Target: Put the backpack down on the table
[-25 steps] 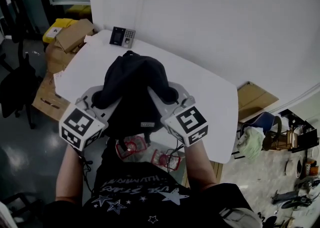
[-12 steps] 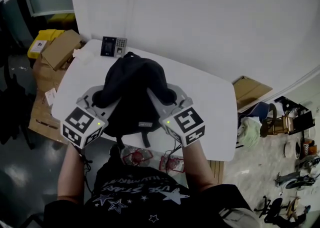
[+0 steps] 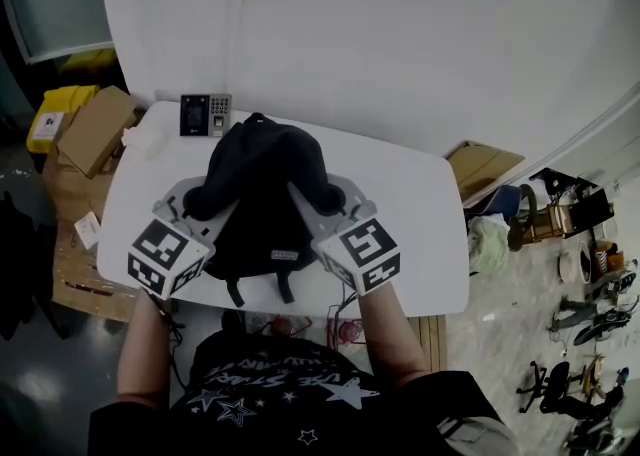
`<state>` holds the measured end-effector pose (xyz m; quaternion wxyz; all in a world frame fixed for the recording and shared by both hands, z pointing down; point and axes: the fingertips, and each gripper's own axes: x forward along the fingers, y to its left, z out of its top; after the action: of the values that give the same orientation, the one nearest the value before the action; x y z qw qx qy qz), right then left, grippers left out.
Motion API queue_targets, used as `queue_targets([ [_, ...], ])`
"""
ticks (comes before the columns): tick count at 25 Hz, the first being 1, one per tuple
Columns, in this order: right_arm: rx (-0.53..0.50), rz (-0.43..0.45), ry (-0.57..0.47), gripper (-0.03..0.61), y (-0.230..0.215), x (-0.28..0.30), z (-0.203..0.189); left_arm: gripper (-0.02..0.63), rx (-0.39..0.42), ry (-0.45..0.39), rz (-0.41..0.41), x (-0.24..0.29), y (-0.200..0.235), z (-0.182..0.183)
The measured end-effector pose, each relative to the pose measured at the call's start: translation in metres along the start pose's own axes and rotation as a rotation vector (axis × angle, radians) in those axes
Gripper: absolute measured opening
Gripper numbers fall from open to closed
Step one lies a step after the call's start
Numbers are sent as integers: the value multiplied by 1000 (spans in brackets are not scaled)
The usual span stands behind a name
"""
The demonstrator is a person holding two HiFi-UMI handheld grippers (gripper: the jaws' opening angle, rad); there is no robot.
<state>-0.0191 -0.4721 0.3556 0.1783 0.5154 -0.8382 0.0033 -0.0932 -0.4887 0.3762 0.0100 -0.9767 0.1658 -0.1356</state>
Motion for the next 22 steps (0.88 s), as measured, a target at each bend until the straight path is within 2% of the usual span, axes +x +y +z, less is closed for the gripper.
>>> queue_targets([
  [6, -3, -62, 13, 23, -11, 23, 0, 51, -1, -22, -49, 14, 28, -5],
  [12, 22, -86, 24, 23, -20, 43, -5, 52, -20, -27, -87, 25, 48, -14],
  [17, 53, -102, -4, 25, -25, 48, -10, 52, -30, -72, -118, 30, 50, -19],
  [22, 70, -96, -48, 29, -23, 41, -13, 52, -15, -106, -109, 29, 43, -21],
])
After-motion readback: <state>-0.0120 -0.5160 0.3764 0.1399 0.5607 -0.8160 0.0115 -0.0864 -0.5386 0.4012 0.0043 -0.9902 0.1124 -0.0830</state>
